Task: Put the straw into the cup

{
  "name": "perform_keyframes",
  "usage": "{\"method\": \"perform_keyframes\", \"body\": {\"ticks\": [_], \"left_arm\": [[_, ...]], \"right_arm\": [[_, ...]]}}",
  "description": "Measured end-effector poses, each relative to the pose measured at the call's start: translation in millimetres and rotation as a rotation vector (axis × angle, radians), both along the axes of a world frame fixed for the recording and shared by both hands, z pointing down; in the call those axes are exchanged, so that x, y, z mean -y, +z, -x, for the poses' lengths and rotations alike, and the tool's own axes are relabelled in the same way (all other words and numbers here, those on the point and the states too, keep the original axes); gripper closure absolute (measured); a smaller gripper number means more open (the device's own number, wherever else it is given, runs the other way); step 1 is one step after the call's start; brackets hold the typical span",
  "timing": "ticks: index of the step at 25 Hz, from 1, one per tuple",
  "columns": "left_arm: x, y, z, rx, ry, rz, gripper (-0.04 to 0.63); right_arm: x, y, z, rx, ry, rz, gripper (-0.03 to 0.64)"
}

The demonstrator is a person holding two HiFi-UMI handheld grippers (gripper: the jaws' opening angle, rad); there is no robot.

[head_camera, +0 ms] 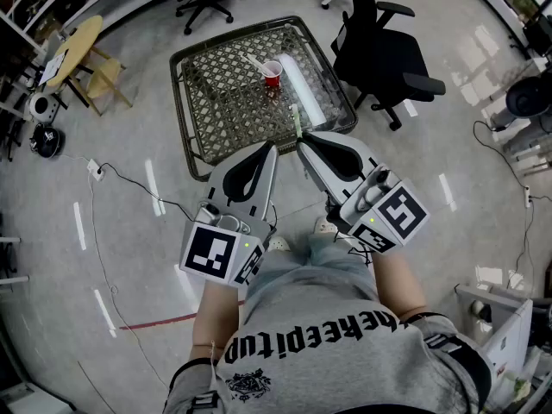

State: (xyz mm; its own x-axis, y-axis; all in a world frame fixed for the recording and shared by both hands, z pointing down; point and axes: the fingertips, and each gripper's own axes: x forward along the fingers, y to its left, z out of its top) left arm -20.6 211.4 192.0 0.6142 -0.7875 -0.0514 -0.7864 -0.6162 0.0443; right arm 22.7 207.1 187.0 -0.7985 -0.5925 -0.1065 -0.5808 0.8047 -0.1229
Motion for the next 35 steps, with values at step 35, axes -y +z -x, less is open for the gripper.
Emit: {"method": "perform_keyframes", "body": {"ticks": [35], "left_arm": [[33,12,9,-0.012,0.026,-0.009,0.554]], "right_arm": [[32,4,9,0.003,0.06,0.005,0.572]]}}
